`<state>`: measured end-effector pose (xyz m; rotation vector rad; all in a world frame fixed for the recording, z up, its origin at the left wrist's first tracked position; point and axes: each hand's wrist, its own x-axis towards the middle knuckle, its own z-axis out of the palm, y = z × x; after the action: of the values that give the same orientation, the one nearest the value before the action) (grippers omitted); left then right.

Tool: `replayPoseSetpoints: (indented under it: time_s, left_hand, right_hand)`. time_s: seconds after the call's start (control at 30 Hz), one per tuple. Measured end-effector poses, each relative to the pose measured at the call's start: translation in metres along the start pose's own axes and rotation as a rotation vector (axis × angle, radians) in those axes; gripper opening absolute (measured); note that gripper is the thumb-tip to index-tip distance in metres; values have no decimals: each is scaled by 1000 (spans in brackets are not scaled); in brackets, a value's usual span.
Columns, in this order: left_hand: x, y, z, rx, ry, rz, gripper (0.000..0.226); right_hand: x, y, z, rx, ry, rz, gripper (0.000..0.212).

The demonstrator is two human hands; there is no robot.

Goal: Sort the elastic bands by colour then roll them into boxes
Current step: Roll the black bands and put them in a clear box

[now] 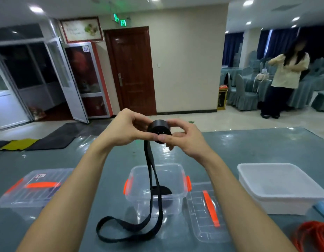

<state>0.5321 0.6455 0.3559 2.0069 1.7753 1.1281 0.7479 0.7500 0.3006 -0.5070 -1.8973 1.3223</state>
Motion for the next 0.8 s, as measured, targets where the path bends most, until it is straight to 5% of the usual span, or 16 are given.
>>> replayPoseSetpoints:
  time_s: [0.1,0.23,0.5,0.63,0.7,0.8]
  left_hand:
    - [13,14,-10,275,-150,-9,28]
    - [28,32,-28,463,-211,-5,26]
    - [16,13,-20,-233,106,20,38]
    - [20,8,-19,-291,175,-10,40]
    - [21,7,-26,-117,107,-34,39]
    - [25,9,-28,195,-83,-54,31]
  right_hand:
    - [10,-15,-3,-296,-33,-89,48]
    - [23,-24,1,-328,-103,-128,30]
    - [45,-30,-4,215,63,-170,24]
    - [45,-13,5,451,-36,-97,22]
    - [42,-5,0,363,-127,-39,31]
    - [40,-6,-10,-142,-162,-13,60]
